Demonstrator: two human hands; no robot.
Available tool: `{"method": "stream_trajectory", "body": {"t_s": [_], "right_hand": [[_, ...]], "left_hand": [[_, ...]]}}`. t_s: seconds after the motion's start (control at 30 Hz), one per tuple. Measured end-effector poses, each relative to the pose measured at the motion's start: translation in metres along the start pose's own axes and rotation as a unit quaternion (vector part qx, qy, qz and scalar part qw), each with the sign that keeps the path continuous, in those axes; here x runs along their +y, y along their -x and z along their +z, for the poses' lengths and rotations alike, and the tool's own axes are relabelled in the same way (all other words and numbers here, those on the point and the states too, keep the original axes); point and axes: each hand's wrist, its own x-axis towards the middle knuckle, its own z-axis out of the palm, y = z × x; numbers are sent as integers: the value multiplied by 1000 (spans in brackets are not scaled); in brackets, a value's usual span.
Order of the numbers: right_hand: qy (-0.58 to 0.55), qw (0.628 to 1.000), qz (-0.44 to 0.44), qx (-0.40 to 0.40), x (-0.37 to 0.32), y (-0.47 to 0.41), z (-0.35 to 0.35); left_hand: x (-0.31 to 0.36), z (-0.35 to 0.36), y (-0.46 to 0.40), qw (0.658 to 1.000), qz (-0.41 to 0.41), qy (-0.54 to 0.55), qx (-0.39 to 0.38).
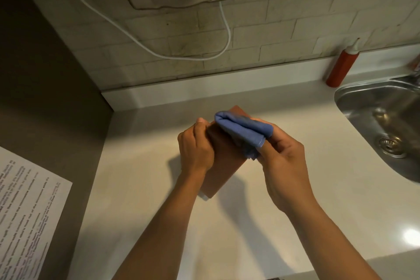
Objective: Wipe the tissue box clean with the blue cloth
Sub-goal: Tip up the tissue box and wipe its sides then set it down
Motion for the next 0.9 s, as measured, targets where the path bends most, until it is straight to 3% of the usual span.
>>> {"method": "stream_trajectory", "body": {"t_s": [0.07,0.13,0.2,0.3,0.43,0.6,0.9], "right_hand": [[-55,998,4,-30,-13,1,-3],[-41,999,-17,-3,-23,-4,-15],[67,992,-65,85,-27,-12,-31],[260,936,-147,184,-22,-25,-44],[447,856,-244,87,-6,-31,-34],[524,800,-293,-6,15,-21,-28],[482,830,-280,-7,4,-24,-23]], "left_hand": [[-2,-1,0,1000,-2,0,-3],[-3,-2,1,999,-37,-2,2],[-3,-2,0,999,-40,-8,0],[-2,-3,0,999,-34,-10,-10],[0,-1,2,999,-28,-7,-17],[-3,-3,-1,999,-32,-7,-4],[6,0,4,1000,-8,-13,-26]]}}
